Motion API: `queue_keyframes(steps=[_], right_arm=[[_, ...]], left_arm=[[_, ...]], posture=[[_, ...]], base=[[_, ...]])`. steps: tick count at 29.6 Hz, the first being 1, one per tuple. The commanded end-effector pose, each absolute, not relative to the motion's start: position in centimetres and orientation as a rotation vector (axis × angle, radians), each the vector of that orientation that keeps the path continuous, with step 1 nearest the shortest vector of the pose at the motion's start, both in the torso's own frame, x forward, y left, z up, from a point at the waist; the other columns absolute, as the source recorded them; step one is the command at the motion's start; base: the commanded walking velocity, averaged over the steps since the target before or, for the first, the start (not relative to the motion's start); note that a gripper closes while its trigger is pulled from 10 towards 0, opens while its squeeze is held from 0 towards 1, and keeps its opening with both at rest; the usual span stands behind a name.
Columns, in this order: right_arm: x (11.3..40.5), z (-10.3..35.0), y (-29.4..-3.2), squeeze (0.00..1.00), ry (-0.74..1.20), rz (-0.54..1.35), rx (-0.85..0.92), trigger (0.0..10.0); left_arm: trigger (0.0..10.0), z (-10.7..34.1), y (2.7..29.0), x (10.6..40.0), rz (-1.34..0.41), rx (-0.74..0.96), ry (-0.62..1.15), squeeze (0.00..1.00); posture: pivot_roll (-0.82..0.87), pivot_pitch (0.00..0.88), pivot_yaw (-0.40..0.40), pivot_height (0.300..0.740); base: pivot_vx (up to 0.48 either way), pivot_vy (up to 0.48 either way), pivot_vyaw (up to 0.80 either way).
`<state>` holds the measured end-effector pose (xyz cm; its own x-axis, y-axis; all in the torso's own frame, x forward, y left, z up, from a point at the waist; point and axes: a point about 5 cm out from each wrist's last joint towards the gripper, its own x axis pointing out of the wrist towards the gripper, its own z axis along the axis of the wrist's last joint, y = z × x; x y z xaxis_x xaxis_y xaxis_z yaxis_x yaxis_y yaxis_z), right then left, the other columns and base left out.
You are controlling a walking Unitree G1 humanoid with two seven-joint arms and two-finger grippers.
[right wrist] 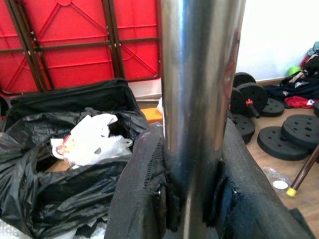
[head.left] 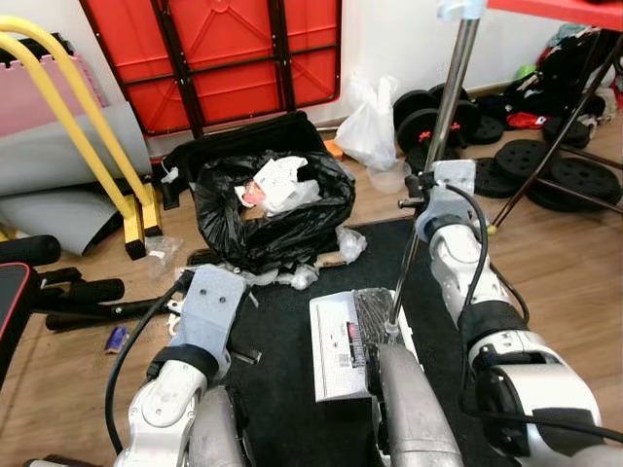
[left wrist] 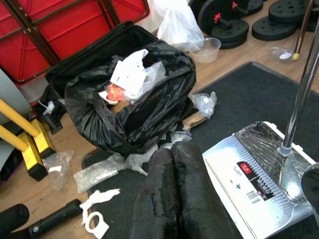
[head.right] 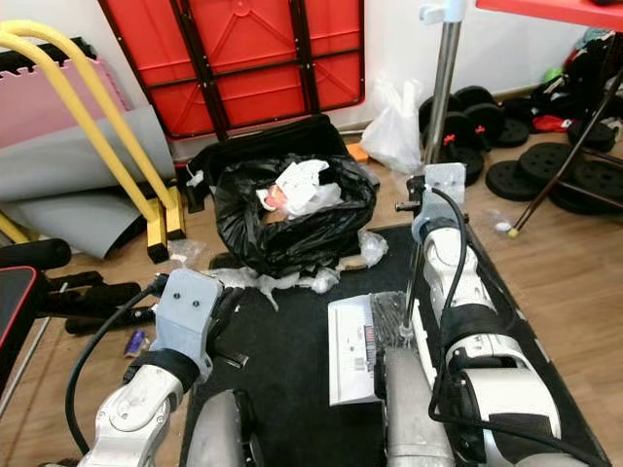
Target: Sweep floor
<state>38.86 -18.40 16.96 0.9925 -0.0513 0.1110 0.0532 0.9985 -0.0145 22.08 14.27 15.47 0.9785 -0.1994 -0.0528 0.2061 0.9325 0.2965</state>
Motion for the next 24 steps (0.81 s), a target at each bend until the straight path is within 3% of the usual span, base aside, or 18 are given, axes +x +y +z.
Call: queue_keyframes(steps=[1,8,18,19,20,21,24], right_arm=[[39.4,19.3,-17.9,0.00,-0.212,-0.039,-0.026,10.0],[39.6,19.8,-17.9,0.00,-0.229,-0.038,-0.005,10.0],[39.5,19.5,-18.1,0.00,-0.251,-0.032,-0.046,10.0],[39.3,19.0,-18.3,0.19,-0.245,-0.027,-0.039,10.0],[39.2,18.8,-18.4,0.19,-0.243,-0.024,-0.034,10.0],[39.1,18.6,-18.6,1.00,-0.236,-0.028,-0.039,10.0],[38.9,18.0,-19.0,1.00,-0.229,-0.024,-0.037,10.0]], left_arm=[[10.0,15.4,14.5,22.0,-0.178,0.319,0.033,0.00],[10.0,15.5,14.6,22.0,-0.178,0.321,0.032,0.00],[10.0,15.5,14.6,22.2,-0.177,0.322,0.032,0.00],[10.0,15.5,14.6,22.2,-0.177,0.322,0.032,0.00],[10.0,15.5,14.6,22.3,-0.177,0.322,0.032,0.00],[10.0,15.5,14.6,22.3,-0.177,0.323,0.032,0.00],[10.0,15.5,14.6,22.3,-0.177,0.324,0.031,0.00]], posture=[[-0.06,0.093,0.033,0.452],[-0.06,0.102,0.038,0.428],[-0.06,0.104,0.040,0.428],[-0.06,0.104,0.041,0.428],[-0.06,0.104,0.041,0.428],[-0.06,0.103,0.039,0.428],[-0.07,0.102,0.037,0.428]], base=[[0.000,0.000,0.00],[0.000,0.000,0.00],[0.000,0.000,0.00],[0.000,0.000,0.00],[0.000,0.000,0.00],[0.000,0.000,0.00],[0.000,0.000,0.00]])
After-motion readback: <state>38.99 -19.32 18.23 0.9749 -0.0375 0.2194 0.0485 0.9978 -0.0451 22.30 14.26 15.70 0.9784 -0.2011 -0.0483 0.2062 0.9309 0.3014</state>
